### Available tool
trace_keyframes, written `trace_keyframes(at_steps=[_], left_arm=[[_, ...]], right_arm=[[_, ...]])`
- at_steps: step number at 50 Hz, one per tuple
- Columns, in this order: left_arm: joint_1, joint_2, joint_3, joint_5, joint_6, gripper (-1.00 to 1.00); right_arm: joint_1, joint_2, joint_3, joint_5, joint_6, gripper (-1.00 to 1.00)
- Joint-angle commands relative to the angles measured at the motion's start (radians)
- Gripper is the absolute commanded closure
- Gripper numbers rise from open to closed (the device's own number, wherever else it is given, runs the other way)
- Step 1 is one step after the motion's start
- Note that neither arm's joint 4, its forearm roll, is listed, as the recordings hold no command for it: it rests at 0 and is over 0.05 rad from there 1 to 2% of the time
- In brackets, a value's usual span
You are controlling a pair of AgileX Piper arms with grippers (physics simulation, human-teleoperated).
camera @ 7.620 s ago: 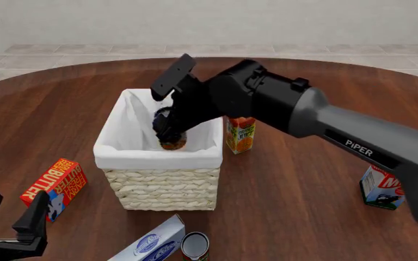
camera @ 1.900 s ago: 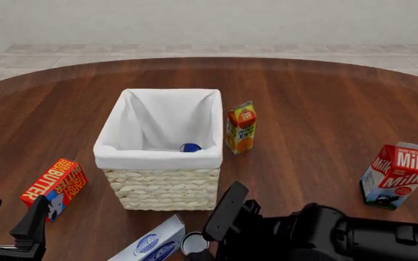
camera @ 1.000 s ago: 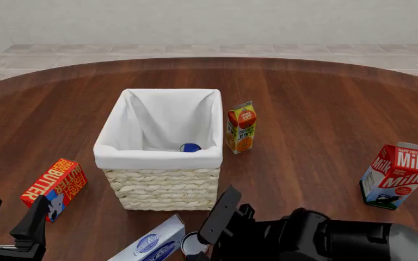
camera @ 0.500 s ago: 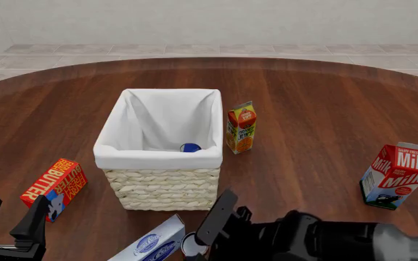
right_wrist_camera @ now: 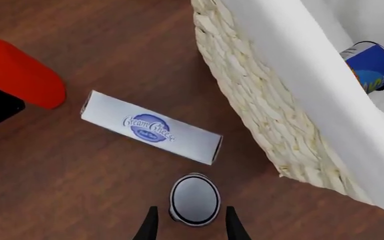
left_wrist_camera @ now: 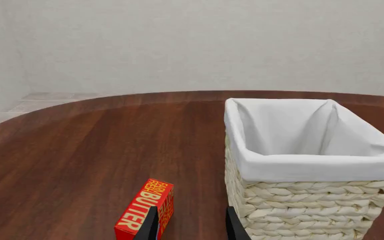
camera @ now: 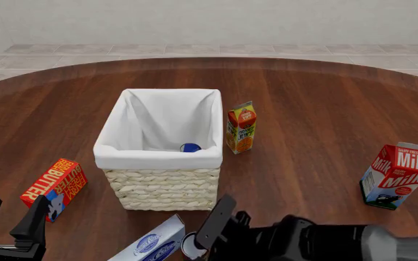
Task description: Pick up the alphabet soup and the tomato sauce, and put them in the basket.
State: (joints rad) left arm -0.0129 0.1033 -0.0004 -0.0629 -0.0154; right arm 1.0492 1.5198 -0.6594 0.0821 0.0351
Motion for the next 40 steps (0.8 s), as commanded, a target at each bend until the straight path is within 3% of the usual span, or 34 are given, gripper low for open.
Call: trace_keyframes(at_steps=[1,40], left_arm=[[-0.001,0.0,0.0,0.0,0.002,-1.0],[-0.001,0.0,0.0,0.0,0.002,-1.0]], right_arm=[[0.007,0.018,0.01,-0.021,0.012,-1.0],[-0.003,0.073,0.013,-0.062,0.021,-1.0]])
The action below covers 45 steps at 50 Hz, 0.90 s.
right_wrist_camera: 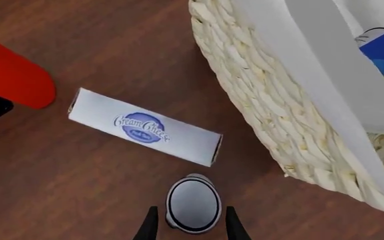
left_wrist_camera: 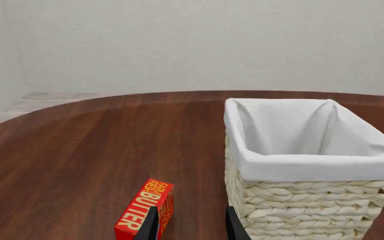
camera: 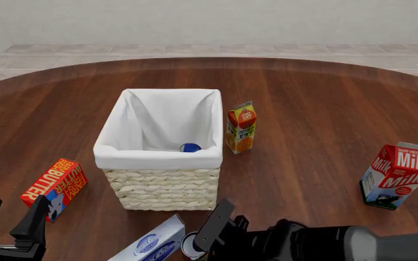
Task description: Pick up the alphabet soup and the tomato sauce, and put them in the basket.
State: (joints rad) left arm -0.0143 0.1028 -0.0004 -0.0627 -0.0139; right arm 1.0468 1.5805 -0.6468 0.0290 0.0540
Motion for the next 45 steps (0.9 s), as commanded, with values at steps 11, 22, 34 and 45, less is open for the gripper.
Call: trace_keyframes(at_steps=[11,22,34,45], left_arm=[[0.0,0.0,0.0,0.0,0.0,-1.0],[0.0,0.0,0.0,0.0,0.0,-1.0],[0.0,0.0,0.0,0.0,0.0,-1.0],[0.0,0.0,0.0,0.0,0.0,-1.0]], right_arm=[[0.004,0.026,0.001,-0.021,0.007,-1.0],[0.003,0.012,0.002,-0.016,0.0,1.0],[0.005,-0.009,0.009,-0.007,-0.001,1.0],[0.005,-0.058,0.009,0.029,-0.012,1.0]])
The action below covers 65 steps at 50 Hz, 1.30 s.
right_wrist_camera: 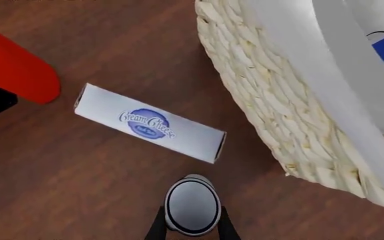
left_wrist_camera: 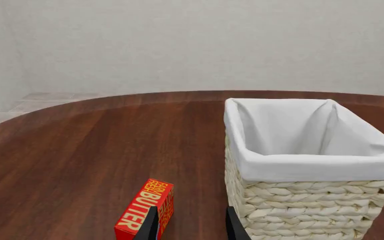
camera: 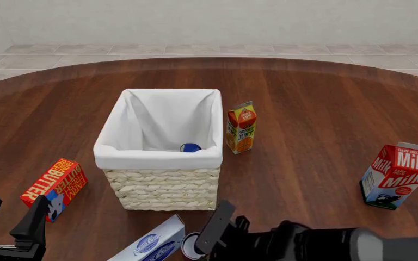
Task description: Pick up the alphabet soup and the tomato sauce, and put them in the basket.
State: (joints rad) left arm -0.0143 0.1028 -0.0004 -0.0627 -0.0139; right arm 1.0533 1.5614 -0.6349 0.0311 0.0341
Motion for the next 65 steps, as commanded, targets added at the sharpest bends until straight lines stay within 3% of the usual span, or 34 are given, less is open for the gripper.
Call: trace_keyframes(at_steps=[1,40,65], left_arm=[[0.0,0.0,0.0,0.0,0.0,-1.0],[0.0,0.0,0.0,0.0,0.0,-1.0],[0.0,0.0,0.0,0.0,0.0,-1.0]], right_arm=[[-0.001,-0.047,-0.003,0.032,0.008,1.0],[-0.046,-0.252,-0.024,0.2,-0.036,1.0],[-0.052,-0.354,-0.115,0.335,-0.095,1.0]])
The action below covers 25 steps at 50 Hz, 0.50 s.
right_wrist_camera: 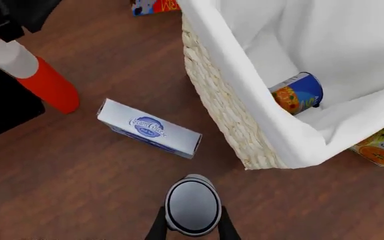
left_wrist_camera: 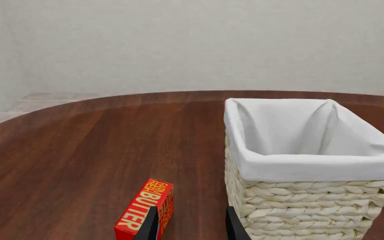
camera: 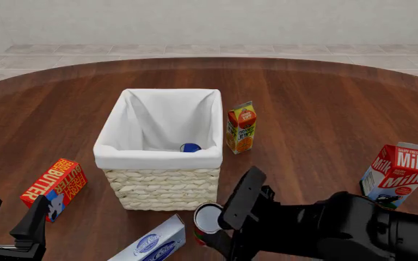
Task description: Pick up the alphabet soup and the tomato sauce, and put them in the basket.
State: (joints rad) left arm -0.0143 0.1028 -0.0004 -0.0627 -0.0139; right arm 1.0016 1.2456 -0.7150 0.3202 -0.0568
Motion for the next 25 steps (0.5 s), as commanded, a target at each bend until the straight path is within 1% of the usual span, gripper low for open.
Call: trace_keyframes(at_steps=[1,11,17,25], left_arm=[[0.0,0.0,0.0,0.0,0.0,-1.0],[0.0,0.0,0.0,0.0,0.0,-1.0],[0.0,0.0,0.0,0.0,0.0,-1.0],[0.0,0.0,0.0,0.0,0.0,-1.0]], right_arm=[[-0.002,-0.043,-0.04,0.053,-0.009,1.0],[-0.001,-0.069,-0.077,0.094,-0.038,1.0],[0.003,-0.091,-0.123,0.133,-0.059,1.0],[0.015,-0.096,-0.141,0.147,-0.071,1.0]])
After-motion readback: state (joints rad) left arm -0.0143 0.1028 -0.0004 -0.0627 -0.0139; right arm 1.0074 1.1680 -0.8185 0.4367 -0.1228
